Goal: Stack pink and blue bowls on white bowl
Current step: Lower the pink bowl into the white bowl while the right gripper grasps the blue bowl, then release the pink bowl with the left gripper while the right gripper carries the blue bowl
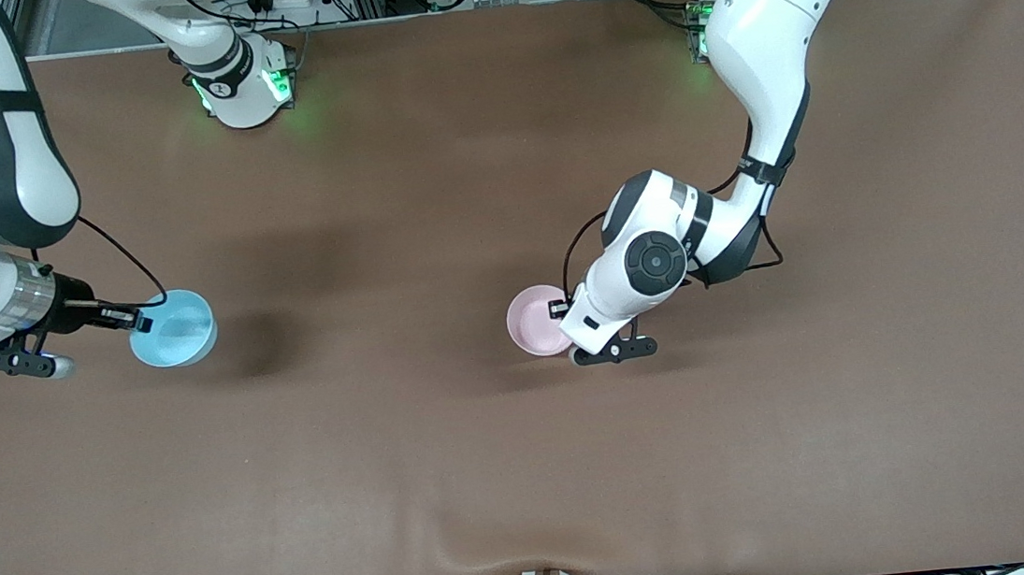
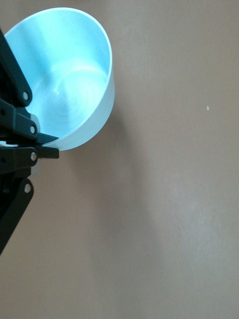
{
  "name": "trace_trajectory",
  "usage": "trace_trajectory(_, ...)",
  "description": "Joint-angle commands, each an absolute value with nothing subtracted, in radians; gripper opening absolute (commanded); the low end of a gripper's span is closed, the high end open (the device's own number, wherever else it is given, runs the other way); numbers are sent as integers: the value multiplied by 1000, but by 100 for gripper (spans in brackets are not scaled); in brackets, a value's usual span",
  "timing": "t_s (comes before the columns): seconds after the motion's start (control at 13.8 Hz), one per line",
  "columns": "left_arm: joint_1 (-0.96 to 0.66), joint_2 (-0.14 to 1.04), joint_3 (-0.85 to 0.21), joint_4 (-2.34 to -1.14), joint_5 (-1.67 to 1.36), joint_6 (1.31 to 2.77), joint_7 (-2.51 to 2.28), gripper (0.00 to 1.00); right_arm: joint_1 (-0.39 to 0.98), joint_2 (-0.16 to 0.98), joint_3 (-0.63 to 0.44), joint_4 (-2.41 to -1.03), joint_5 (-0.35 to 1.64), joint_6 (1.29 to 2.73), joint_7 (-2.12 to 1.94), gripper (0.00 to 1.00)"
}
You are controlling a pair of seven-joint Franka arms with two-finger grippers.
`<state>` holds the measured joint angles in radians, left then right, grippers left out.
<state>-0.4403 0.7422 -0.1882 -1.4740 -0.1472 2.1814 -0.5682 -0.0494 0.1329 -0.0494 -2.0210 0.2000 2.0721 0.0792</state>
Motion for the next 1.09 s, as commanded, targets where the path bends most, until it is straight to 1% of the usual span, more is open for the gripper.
trace_trajectory(0.0,-453,767,-176,-1456,-158,2192,-572,0,37,98,-51,-2022,221,2063,214,0)
trace_trajectory(0.07,-453,772,-176,-1456,-160,2198,-572,0,67,88,-51,-2022,222,2063,263,0)
trace_trajectory(0.15,-453,773,-176,-1454,-163,2198,-574,15,98,86,-51,-2020,222,2063,320,0)
trace_trajectory(0.22,-451,773,-176,-1456,-164,2198,-574,43,136,86,-51,-2014,222,2068,383,0)
trace_trajectory(0.29,-449,773,-176,-1454,-166,2198,-574,98,178,92,-51,-1994,222,2071,452,0)
trace_trajectory(0.36,-451,769,-176,-1454,-161,2198,-568,100,213,97,-51,-1974,222,2069,510,0)
trace_trajectory(0.73,-437,710,-166,-1451,-150,2184,-568,100,348,126,-51,-1911,235,2075,745,0)
trace_trajectory(0.87,-393,669,-161,-1453,-123,2139,-561,100,405,144,-52,-1896,277,2104,822,0)
trace_trajectory(1.02,-367,617,-161,-1451,-24,2090,-555,100,448,187,-51,-1882,285,2158,885,0)
